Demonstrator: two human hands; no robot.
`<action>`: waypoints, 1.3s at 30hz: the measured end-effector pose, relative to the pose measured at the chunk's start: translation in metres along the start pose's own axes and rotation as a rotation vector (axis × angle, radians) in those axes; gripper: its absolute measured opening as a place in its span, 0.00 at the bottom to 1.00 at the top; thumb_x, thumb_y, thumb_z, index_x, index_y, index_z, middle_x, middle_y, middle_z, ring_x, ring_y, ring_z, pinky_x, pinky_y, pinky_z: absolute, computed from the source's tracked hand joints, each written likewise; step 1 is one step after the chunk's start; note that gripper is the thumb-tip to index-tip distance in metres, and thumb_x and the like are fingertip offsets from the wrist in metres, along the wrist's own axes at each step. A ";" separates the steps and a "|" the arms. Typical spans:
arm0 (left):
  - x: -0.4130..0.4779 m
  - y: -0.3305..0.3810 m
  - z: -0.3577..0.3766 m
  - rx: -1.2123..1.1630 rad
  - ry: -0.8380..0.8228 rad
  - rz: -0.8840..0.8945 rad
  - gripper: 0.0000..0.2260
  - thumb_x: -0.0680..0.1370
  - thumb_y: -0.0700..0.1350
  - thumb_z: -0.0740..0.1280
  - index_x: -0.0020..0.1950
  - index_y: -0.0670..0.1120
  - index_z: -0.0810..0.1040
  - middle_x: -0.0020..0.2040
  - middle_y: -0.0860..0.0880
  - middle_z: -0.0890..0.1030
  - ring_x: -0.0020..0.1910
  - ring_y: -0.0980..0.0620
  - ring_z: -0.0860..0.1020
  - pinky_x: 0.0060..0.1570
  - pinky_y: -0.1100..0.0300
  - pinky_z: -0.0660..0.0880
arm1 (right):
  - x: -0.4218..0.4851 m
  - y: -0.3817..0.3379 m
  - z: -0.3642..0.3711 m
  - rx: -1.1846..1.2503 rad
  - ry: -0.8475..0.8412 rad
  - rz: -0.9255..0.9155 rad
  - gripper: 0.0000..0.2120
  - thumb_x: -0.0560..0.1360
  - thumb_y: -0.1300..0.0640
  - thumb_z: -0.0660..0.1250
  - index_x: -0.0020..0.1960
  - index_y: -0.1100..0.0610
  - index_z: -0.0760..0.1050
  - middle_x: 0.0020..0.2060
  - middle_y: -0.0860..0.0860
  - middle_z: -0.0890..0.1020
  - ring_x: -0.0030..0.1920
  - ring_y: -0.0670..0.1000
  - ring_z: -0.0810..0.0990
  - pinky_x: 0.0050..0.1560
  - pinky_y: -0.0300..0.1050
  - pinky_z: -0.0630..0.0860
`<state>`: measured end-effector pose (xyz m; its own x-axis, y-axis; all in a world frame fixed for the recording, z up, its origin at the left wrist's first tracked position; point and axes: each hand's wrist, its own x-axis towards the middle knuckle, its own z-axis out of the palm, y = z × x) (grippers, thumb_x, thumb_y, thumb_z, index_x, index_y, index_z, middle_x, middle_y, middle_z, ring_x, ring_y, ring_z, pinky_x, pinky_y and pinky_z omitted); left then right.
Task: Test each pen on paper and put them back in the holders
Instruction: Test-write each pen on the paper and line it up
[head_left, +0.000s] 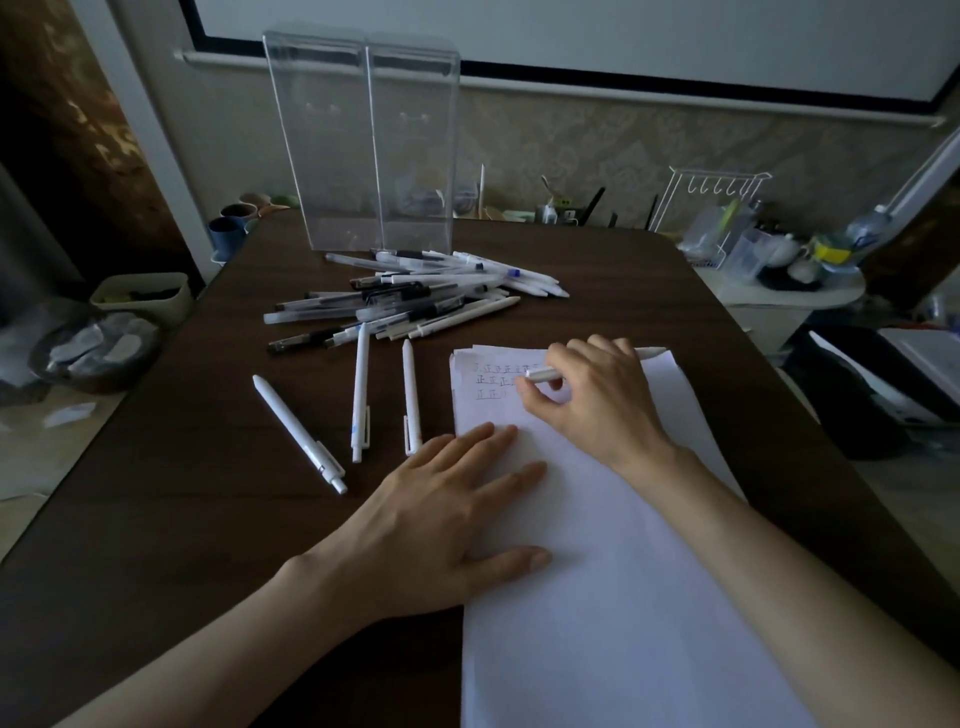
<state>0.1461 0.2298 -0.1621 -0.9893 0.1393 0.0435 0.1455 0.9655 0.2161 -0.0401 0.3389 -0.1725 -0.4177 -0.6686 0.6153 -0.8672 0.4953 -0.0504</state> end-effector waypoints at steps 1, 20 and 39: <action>0.000 0.000 -0.001 -0.001 0.021 0.003 0.32 0.75 0.71 0.46 0.75 0.57 0.55 0.77 0.48 0.53 0.75 0.50 0.51 0.72 0.54 0.48 | 0.000 0.002 0.001 0.016 0.021 -0.005 0.19 0.71 0.40 0.62 0.34 0.56 0.70 0.29 0.51 0.74 0.33 0.55 0.73 0.37 0.46 0.61; 0.000 -0.001 -0.002 0.019 0.033 -0.012 0.29 0.76 0.68 0.50 0.73 0.54 0.65 0.73 0.45 0.64 0.72 0.46 0.63 0.67 0.53 0.57 | 0.014 -0.022 -0.010 0.875 -0.138 0.597 0.12 0.72 0.60 0.70 0.34 0.58 0.69 0.25 0.47 0.72 0.25 0.41 0.67 0.26 0.32 0.63; 0.001 -0.002 -0.001 0.017 0.036 -0.017 0.30 0.76 0.67 0.51 0.73 0.54 0.65 0.73 0.45 0.64 0.72 0.46 0.62 0.68 0.52 0.58 | 0.013 -0.017 0.003 0.784 -0.207 0.545 0.16 0.71 0.64 0.65 0.31 0.56 0.60 0.20 0.45 0.66 0.28 0.44 0.76 0.34 0.44 0.67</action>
<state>0.1452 0.2278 -0.1615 -0.9905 0.1148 0.0752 0.1278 0.9713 0.2006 -0.0318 0.3204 -0.1656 -0.7894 -0.5784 0.2058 -0.4441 0.3065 -0.8419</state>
